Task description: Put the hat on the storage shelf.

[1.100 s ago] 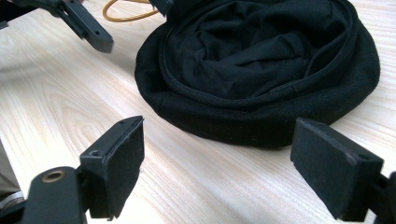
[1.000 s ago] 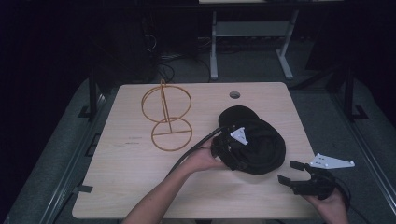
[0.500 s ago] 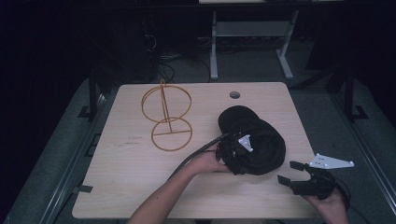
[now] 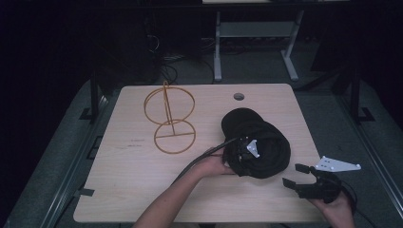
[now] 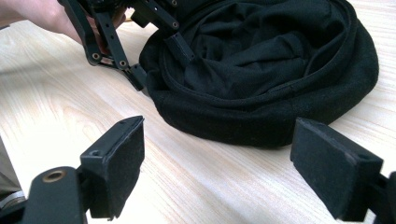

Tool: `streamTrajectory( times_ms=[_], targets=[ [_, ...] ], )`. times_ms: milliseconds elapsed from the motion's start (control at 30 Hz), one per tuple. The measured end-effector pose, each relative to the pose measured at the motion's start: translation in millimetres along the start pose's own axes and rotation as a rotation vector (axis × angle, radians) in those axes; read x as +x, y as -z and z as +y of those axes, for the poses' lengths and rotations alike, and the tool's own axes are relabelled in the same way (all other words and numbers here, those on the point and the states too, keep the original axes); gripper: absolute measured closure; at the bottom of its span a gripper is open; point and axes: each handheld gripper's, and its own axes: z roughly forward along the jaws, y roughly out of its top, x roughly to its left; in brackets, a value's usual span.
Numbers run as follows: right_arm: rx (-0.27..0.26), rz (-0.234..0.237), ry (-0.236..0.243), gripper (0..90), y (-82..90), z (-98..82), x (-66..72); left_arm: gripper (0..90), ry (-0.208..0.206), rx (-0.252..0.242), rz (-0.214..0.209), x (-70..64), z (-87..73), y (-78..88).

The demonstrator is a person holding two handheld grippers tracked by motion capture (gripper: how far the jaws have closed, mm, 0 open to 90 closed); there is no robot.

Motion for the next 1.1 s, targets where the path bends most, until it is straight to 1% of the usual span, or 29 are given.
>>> streamTrajectory(
  times_ms=[100,167,300,400,600,667,700,767,933,1000,1067,1100],
  targets=[
    [0.001,0.001,0.001,17.4,-0.3,0.1,0.3,47.8,0.007,-0.008,-0.006,1.2,-1.1,-0.5],
    [0.001,0.002,0.000,17.3,-0.6,0.1,0.5,50.4,0.014,-0.016,-0.017,2.2,-2.0,-1.2],
    [-0.003,0.000,-0.001,17.3,-0.6,0.0,0.5,53.4,0.013,-0.016,-0.025,2.3,-2.1,-0.9],
    [-0.003,0.000,-0.002,17.3,-0.8,-0.1,0.2,57.0,0.015,-0.015,-0.038,3.0,-1.9,-0.9],
    [-0.009,-0.002,-0.001,17.3,0.0,0.1,-0.3,63.5,0.005,0.003,-0.047,1.3,1.2,-0.5],
    [-0.003,0.000,-0.007,17.3,-0.8,-0.2,-0.1,65.8,0.004,0.004,-0.050,0.1,2.1,-0.8],
    [-0.001,-0.002,-0.003,17.3,-1.3,-0.4,-0.2,66.7,0.002,0.003,-0.047,-1.3,2.9,-0.9],
    [0.000,-0.003,-0.006,17.3,-2.3,-0.5,0.3,68.7,-0.010,0.008,-0.049,-2.9,4.3,-0.7],
    [0.000,-0.005,-0.011,17.2,-3.5,-0.2,1.2,73.2,-0.024,-0.002,-0.064,-7.0,7.6,-0.8],
    [0.000,-0.009,-0.011,17.2,-3.9,-0.5,1.2,74.7,-0.021,-0.012,-0.077,-8.8,9.7,-0.8],
    [-0.002,-0.011,-0.009,17.2,-3.5,-0.7,0.8,77.3,-0.017,-0.032,-0.101,-9.8,11.5,0.3],
    [-0.004,-0.011,-0.009,17.2,-3.3,-0.8,0.6,78.2,-0.022,-0.037,-0.105,-10.9,12.8,0.3]
  ],
)
